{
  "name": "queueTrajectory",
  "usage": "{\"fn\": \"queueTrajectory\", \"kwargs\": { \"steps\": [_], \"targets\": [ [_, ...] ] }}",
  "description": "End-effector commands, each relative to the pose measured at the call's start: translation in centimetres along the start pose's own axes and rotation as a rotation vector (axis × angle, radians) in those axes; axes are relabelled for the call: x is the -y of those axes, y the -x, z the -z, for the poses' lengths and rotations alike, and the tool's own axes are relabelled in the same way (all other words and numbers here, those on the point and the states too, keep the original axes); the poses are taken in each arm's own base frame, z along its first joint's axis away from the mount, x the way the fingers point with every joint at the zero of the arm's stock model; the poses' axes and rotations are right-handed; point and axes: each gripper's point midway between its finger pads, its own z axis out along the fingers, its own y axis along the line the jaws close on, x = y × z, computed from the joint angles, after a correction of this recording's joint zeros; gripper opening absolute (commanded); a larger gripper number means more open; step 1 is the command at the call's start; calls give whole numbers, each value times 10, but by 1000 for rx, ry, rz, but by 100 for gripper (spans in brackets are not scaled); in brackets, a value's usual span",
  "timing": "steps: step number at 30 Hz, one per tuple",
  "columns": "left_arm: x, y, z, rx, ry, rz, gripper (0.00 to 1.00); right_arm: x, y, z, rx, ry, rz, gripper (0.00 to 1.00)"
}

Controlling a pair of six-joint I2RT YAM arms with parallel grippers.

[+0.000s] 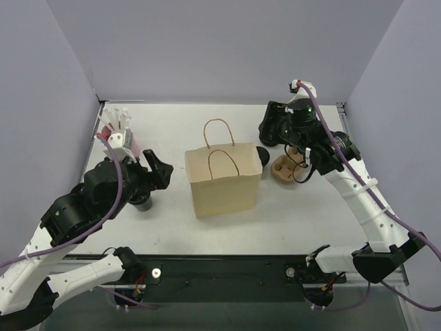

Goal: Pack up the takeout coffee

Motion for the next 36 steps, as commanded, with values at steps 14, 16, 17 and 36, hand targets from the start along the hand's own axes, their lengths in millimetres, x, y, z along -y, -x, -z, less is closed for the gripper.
{"fn": "queueTrajectory", "kwargs": {
  "steps": [14, 16, 17, 36],
  "targets": [
    [19, -31, -57, -295, 242, 153, 78, 69, -80, 6, -335, -137, -209, 61],
    [20, -39, -58, -321, 216, 152, 78, 82, -83, 6, -309, -212, -229, 61],
    [16, -45, -58, -333, 210, 157, 78, 84, -83, 5, -306, -226, -233, 61],
    [36, -50, -81, -347, 31, 141, 19, 142, -98, 0, -365, -504, -173, 52]
  ]
}}
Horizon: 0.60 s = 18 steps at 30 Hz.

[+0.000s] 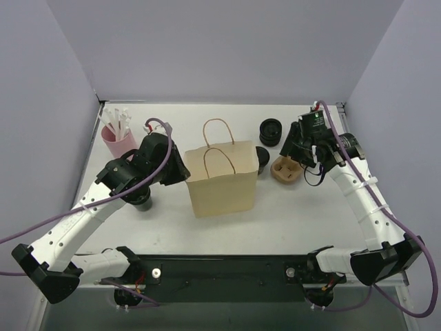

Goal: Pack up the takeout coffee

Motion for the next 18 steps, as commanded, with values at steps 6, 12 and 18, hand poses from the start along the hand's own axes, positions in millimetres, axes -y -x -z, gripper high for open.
{"fn": "queueTrajectory", "kwargs": {
  "steps": [6, 12, 18],
  "targets": [
    [21, 19, 13, 12, -104, -93, 0, 47, 17, -59, -84, -294, -126, 57],
    [29, 9, 17, -65, -141, -120, 4, 52, 24, -117, -140, -314, -212, 59],
    [4, -3, 16, -89, -60, -140, 14, 72, 30, -154, -163, -350, -290, 54]
  ]
}}
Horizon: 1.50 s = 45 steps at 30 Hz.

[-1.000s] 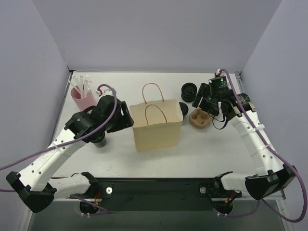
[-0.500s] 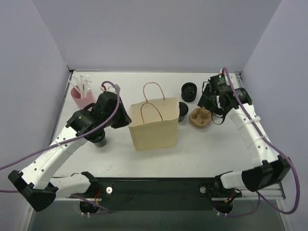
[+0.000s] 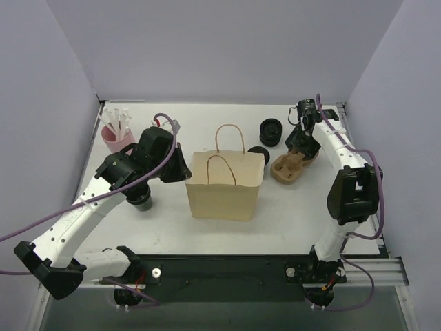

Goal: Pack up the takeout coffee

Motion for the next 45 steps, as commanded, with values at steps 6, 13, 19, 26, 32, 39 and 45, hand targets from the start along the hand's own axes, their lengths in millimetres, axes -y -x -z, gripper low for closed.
{"fn": "queueTrajectory", "kwargs": {
  "steps": [6, 13, 19, 26, 32, 39, 45],
  "targets": [
    [-15, -6, 18, 7, 25, -13, 48, -7, 24, -23, -12, 28, -106, 51],
    [-12, 2, 24, 39, 18, 14, 56, -10, 27, -37, -28, 18, -105, 50],
    [-13, 5, 27, 51, 21, 31, 59, -2, 19, -45, -53, 0, -82, 50],
    [-12, 6, 27, 49, 18, 40, 59, 3, 5, -55, -89, -13, -54, 49],
    [-12, 5, 26, 47, 13, 49, 59, 3, -1, -58, -102, -1, -47, 48],
    [-13, 5, 27, 46, 16, 46, 59, 4, -5, -61, -113, -2, -45, 47],
    [-14, 6, 30, 49, 18, 45, 60, 5, -8, -65, -121, -7, -48, 45]
  ]
}}
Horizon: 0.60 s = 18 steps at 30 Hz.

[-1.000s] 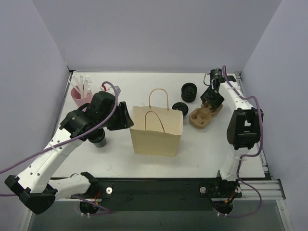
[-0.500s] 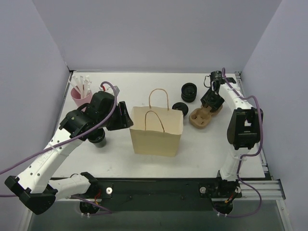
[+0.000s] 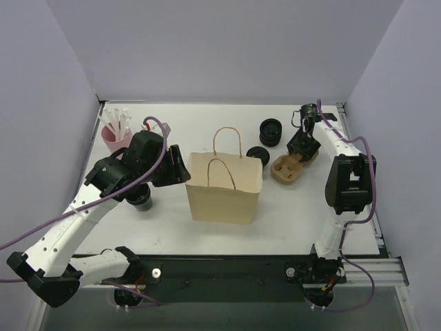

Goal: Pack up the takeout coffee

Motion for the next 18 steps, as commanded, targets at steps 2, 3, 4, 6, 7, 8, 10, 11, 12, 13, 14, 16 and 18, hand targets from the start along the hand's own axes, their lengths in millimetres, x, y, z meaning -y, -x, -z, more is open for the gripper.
{"fn": "queueTrajectory", "kwargs": {
  "steps": [2, 3, 4, 6, 7, 8, 10, 11, 12, 13, 14, 16, 18],
  "targets": [
    [3, 10, 13, 39, -18, 9, 60, 8, -8, -8, -37, -28, 2, 45],
    [3, 10, 13, 37, -17, 9, 60, 8, -9, -9, -41, -28, 1, 44],
    [3, 9, 13, 37, -17, 9, 60, 7, -8, -8, -37, -25, 3, 42],
    [1, 9, 13, 39, -13, 9, 60, 7, -7, -6, -33, -24, 2, 40],
    [1, 9, 14, 41, -12, 10, 60, 7, -6, -5, -29, -21, 6, 38],
    [1, 9, 14, 43, -12, 11, 60, 7, -6, -4, -26, -20, 7, 36],
    [0, 10, 15, 45, -12, 12, 59, 7, -6, -3, -25, -18, 16, 32],
    [0, 10, 15, 46, -13, 12, 60, 7, -6, -2, -24, -17, 16, 32],
    [0, 9, 15, 45, -12, 12, 59, 8, -6, -3, -26, -20, 16, 32],
    [0, 10, 16, 46, -13, 10, 60, 9, -6, -3, -25, -21, 18, 32],
    [0, 9, 16, 45, -12, 10, 60, 9, -6, -2, -25, -19, 19, 31],
    [-1, 9, 16, 46, -9, 9, 60, 9, -7, -2, -25, -19, 19, 31],
    [-1, 9, 17, 49, -11, 7, 60, 9, -7, -1, -24, -18, 19, 34]
  ]
}}
